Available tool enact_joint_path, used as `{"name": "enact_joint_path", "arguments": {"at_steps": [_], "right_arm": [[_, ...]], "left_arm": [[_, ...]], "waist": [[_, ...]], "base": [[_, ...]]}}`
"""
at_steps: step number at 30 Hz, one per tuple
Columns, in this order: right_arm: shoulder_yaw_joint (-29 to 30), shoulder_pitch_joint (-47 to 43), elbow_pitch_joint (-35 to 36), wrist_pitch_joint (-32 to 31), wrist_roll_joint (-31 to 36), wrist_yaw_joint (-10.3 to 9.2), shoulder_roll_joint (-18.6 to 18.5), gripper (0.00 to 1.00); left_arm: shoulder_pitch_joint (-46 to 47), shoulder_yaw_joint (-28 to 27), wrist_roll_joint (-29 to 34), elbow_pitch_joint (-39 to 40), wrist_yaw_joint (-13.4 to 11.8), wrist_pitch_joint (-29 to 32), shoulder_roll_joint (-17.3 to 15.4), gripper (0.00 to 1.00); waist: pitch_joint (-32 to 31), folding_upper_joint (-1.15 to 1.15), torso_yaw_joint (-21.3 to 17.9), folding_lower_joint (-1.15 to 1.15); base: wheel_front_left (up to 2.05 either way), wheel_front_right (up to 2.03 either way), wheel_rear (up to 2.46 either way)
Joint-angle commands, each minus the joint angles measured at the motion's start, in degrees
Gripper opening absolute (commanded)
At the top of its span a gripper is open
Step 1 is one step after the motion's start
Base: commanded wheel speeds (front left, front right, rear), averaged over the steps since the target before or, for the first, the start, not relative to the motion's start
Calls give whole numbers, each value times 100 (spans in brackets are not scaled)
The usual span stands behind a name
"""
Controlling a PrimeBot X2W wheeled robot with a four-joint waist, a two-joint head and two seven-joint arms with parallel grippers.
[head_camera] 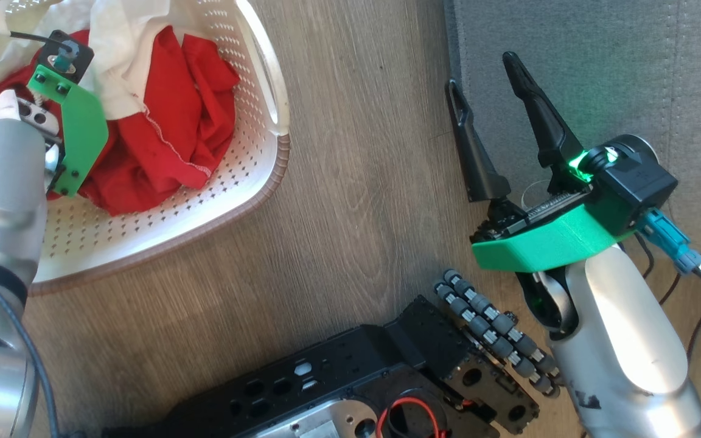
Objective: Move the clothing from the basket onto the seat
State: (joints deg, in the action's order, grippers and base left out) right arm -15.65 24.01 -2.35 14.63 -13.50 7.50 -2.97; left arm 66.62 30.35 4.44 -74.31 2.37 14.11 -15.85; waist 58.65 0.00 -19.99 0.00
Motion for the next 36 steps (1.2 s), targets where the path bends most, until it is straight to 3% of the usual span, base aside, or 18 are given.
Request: {"name": "enact_joint_path", "arguments": {"at_steps": [1, 7, 14, 24, 27, 30, 36], "right_arm": [[-127, -229, 127, 37, 20, -1, 9, 100], [-117, -102, 75, 37, 57, -1, 9, 100], [18, -94, -22, 37, 226, -1, 9, 100], [308, -441, -275, 37, 561, -1, 9, 100], [355, -574, -337, 37, 621, -1, -27, 100], [392, -702, -385, 37, 643, -1, -92, 100], [447, -993, -497, 37, 670, -1, -204, 100]], "left_arm": [[-148, -64, -76, 36, 26, -14, -127, 0], [-213, -103, -200, 36, -29, -243, -113, 0], [-586, -157, -410, 36, -134, -802, 118, 0], [-1283, -543, -1005, 109, -390, -2560, 607, 0], [-1472, -641, -1157, 245, -410, -2833, 727, 0], [-1686, -721, -1283, 613, -366, -2902, 824, 0], [-2509, -1014, -1412, 2393, -379, -2909, 856, 0]], "waist": [[-16, 0, 3, 0], [-183, 0, 49, 0], [-906, 0, 313, 0], [-2435, 0, 846, 0], [-2871, 0, 1023, 0], [-3275, 0, 1210, 0], [-4027, 0, 1512, 0]], "base": [[0, 0, 0], [0, 0, 0], [0, 0, 0], [0, 0, 0], [0, 0, 0], [0, 0, 0], [0, 0, 0]]}}
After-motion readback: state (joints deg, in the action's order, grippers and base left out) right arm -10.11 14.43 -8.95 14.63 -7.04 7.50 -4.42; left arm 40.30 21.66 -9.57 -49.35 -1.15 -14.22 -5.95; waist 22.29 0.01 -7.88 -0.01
